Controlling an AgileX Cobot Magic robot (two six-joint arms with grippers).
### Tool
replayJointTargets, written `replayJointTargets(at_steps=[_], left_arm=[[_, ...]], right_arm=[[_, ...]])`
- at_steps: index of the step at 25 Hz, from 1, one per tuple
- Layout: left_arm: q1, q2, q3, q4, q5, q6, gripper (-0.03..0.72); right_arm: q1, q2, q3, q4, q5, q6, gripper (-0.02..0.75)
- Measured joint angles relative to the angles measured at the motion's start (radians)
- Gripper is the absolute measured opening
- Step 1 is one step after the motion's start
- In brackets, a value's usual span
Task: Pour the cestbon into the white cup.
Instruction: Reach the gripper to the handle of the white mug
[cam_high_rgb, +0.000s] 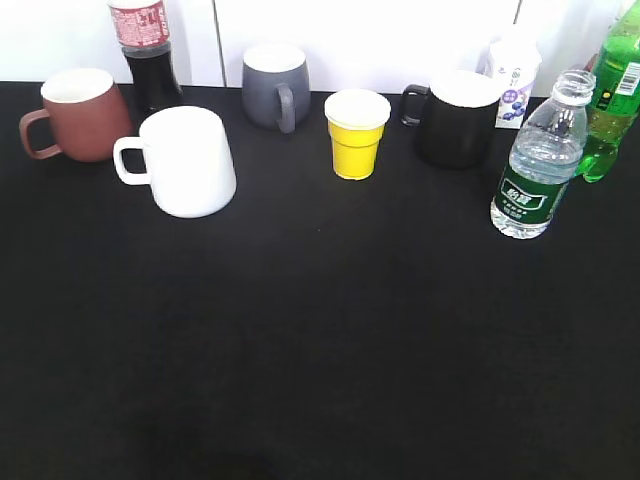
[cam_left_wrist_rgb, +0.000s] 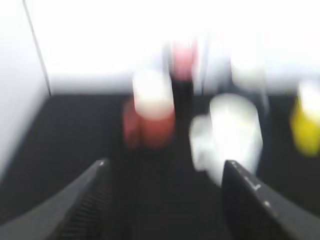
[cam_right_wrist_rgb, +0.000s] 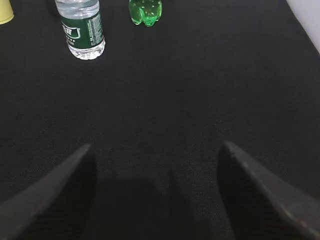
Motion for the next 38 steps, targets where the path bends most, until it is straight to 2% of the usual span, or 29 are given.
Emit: replayJointTargets(at_steps=[2,3,4,6,8,10,13,15,20,23,26,32,36,38], left_arm=[[-0.002,0.186,-0.011,-0.022,-0.304,0.014,0.527],[-0.011,0.229,-0.011,-0.032,-0.346,0.014,0.527],[-0.042,0.317,-0.011,-0.035,-0.44,0.015,0.527],[-0.17,0.521,0.031,-0.057,-0.696,0.015,0.527],[-0.207,0.609,0.078,-0.082,-0.822,0.015,0.527],[-0.217,0.723,0.213,-0.113,-0.984,0.015,0.527],[-0.217,0.822,0.346,-0.12,-1.213,0.015,0.527],[-0.217,0.962,0.361,-0.039,-1.336,0.015,0.512],[-0.217,1.217,0.361,-0.01,-1.63,0.014,0.475],[-0.217,1.282,0.339,-0.011,-1.674,0.011,0.474],[-0.216,1.325,0.223,-0.011,-1.633,0.011,0.472],[-0.214,1.455,0.104,-0.012,-1.602,0.01,0.47],[-0.175,1.472,0.028,-0.005,-1.594,0.01,0.468],[-0.156,1.506,-0.017,0.032,-1.586,0.01,0.422]], right_arm=[[0.0,0.0,0.0,0.0,0.0,0.0,0.572],[0.0,0.0,0.0,0.0,0.0,0.0,0.572],[0.0,0.0,0.0,0.0,0.0,0.0,0.572],[0.0,0.0,0.0,0.0,0.0,0.0,0.572],[0.0,0.0,0.0,0.0,0.0,0.0,0.572],[0.0,0.0,0.0,0.0,0.0,0.0,0.572],[0.0,0.0,0.0,0.0,0.0,0.0,0.572],[0.0,0.0,0.0,0.0,0.0,0.0,0.572],[0.0,0.0,0.0,0.0,0.0,0.0,0.572],[0.0,0.0,0.0,0.0,0.0,0.0,0.572],[0.0,0.0,0.0,0.0,0.0,0.0,0.572],[0.0,0.0,0.0,0.0,0.0,0.0,0.572],[0.0,0.0,0.0,0.0,0.0,0.0,0.572],[0.0,0.0,0.0,0.0,0.0,0.0,0.572]])
